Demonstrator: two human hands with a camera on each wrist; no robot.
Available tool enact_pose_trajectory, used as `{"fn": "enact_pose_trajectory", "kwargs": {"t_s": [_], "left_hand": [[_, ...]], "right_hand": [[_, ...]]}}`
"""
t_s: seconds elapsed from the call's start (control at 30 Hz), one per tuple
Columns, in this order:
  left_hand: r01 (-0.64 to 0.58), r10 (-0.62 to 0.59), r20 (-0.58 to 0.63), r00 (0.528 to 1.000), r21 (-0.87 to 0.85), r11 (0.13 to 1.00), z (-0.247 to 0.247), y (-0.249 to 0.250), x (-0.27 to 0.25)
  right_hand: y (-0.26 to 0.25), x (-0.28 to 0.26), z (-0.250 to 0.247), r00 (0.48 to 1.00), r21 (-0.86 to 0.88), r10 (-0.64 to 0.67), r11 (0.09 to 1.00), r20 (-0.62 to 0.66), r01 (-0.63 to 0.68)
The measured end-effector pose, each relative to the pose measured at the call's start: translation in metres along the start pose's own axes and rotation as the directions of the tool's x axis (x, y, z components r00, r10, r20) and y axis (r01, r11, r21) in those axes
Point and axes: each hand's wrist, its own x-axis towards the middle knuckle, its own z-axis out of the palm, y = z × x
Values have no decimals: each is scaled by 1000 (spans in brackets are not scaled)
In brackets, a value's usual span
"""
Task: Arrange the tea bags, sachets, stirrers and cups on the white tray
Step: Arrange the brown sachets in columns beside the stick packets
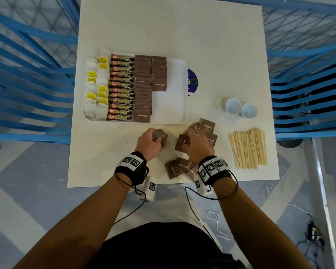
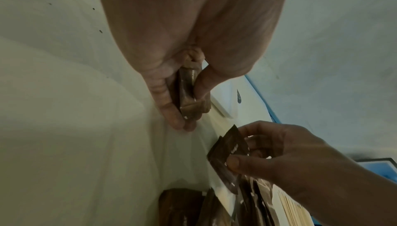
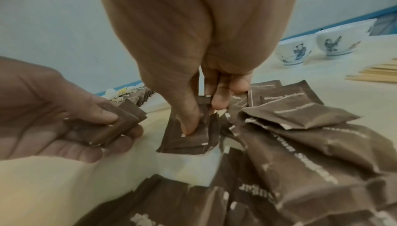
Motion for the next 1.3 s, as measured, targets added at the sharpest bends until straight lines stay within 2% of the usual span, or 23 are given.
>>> {"fn": "enact_pose_trajectory", "kwargs": {"t_s": [0.17, 0.27, 0.33, 0.43, 0.53, 0.63, 0.7, 0.87, 1.03, 1.13, 1.23, 1.3], "left_hand": [[-25, 27, 14, 1000, -161, 987, 3, 6, 3], [-31, 46, 47, 998, -288, 957, 4, 15, 5], [3, 14, 42, 999, -386, 923, 4, 27, 7], [74, -46, 64, 997, -551, 831, 2, 45, 14], [52, 9, 88, 996, -660, 749, 0, 63, 15], [-47, 75, 15, 997, -656, 754, -5, 72, 17], [-82, 73, -40, 996, -627, 775, -9, 72, 20], [-100, 46, -106, 993, -598, 796, -23, 68, 24], [-100, -4, -167, 986, -615, 782, -39, 62, 28], [-92, -37, -191, 981, -623, 777, -51, 55, 33], [-61, -91, -206, 974, -632, 773, -61, 46, 35], [-47, -107, -204, 973, -630, 775, -67, 39, 35]], "right_hand": [[4, 14, -7, 987, -41, -35, 998, 156, 42], [4, 23, -21, 992, 161, -24, 987, 123, 3], [2, 31, -36, 995, 290, -1, 957, 97, -28], [-6, 44, -61, 996, 421, 5, 906, 86, -41], [-12, 54, -75, 997, 505, -35, 863, 65, -2], [-20, 63, -79, 996, 577, -72, 816, 52, 28], [-25, 71, -82, 994, 626, -78, 780, 74, 14], [-32, 92, -85, 987, 538, -158, 833, 11, 128], [-41, 117, -88, 967, 511, -234, 846, 102, 150], [-47, 135, -89, 984, 573, -172, 810, 35, 122], [-51, 154, -79, 999, 615, 5, 788, -41, 21], [-57, 162, -68, 995, 628, 78, 778, -69, -18]]}}
